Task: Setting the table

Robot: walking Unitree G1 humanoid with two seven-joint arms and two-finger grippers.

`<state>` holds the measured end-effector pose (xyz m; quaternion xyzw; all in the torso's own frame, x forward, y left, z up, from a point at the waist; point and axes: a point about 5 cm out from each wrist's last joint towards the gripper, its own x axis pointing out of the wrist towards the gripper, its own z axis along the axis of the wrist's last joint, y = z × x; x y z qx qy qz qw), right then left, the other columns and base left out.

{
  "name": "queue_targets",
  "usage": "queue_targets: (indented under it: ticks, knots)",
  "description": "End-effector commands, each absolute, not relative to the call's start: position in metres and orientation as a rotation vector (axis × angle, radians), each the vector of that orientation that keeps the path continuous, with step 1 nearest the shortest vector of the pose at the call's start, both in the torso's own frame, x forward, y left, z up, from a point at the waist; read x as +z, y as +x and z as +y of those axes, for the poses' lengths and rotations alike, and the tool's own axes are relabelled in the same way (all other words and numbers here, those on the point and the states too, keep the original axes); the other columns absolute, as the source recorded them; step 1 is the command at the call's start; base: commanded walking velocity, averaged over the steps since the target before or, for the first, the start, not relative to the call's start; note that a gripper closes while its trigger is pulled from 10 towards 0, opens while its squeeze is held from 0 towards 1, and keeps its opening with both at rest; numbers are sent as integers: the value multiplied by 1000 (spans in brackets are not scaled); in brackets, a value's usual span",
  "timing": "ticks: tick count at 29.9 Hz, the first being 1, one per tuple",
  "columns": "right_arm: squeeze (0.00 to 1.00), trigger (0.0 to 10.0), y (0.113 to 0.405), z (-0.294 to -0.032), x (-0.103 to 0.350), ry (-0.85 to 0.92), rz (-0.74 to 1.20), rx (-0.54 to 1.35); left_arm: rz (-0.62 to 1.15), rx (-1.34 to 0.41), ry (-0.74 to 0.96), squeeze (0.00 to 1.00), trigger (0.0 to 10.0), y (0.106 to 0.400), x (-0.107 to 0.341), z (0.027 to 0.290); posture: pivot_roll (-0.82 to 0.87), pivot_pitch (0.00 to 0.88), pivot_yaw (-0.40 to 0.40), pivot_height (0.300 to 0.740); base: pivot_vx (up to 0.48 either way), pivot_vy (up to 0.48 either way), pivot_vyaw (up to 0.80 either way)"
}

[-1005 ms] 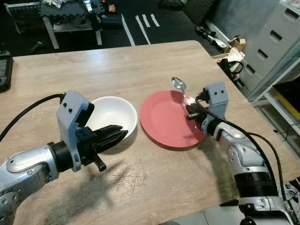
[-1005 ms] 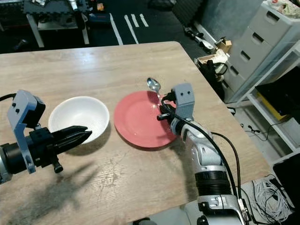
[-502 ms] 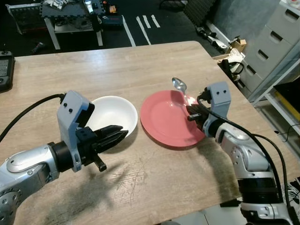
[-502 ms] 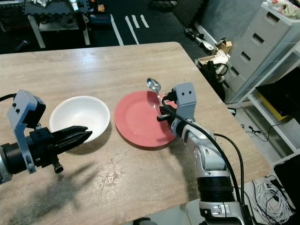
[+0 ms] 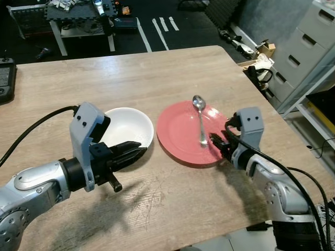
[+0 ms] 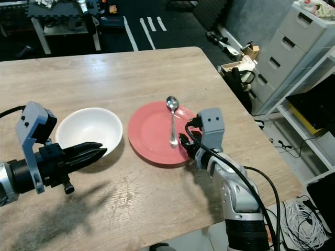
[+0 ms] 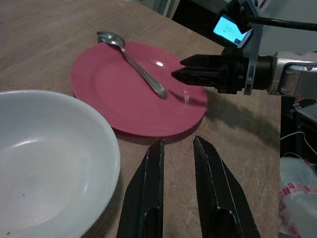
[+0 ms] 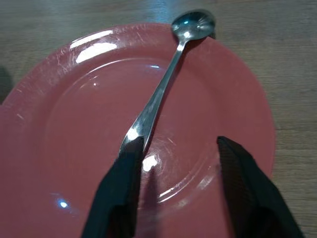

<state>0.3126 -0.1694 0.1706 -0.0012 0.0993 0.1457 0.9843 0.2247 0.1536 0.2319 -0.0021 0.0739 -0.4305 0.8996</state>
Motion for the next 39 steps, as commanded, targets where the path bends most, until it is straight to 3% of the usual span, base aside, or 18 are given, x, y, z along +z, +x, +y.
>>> queue_targets:
  ticks: [1,5,9,15,19,25,32,39]
  knots:
    - [0,10000,311,-172,170,3,199,276,163,-899,-1,0,10000,224,230,152,8,102,28,740,0,0,0]
    - [0,10000,311,-172,175,8,159,254,159,-897,-5,0,10000,225,229,151,6,101,29,740,0,0,0]
    - [0,10000,314,-170,193,29,-5,199,131,-859,0,0,10000,232,227,147,2,97,32,740,0,0,0]
    - [0,10000,312,-153,209,136,-196,175,55,-699,38,0,10000,253,224,138,-3,89,37,740,0,0,0]
    - [0,10000,312,-146,210,190,-232,166,-33,-598,141,0,10000,263,226,131,1,84,39,740,0,0,0]
    - [0,10000,314,-141,211,229,-282,156,-162,-506,95,0,10000,271,242,115,9,72,47,740,0,0,0]
    - [0,10000,315,-139,211,242,-316,143,-183,-501,119,0,10000,267,230,95,5,56,54,740,0,0,0]
    - [0,10000,315,-138,204,243,-311,128,-191,-455,114,0,10000,268,226,93,4,47,56,740,0,0,0]
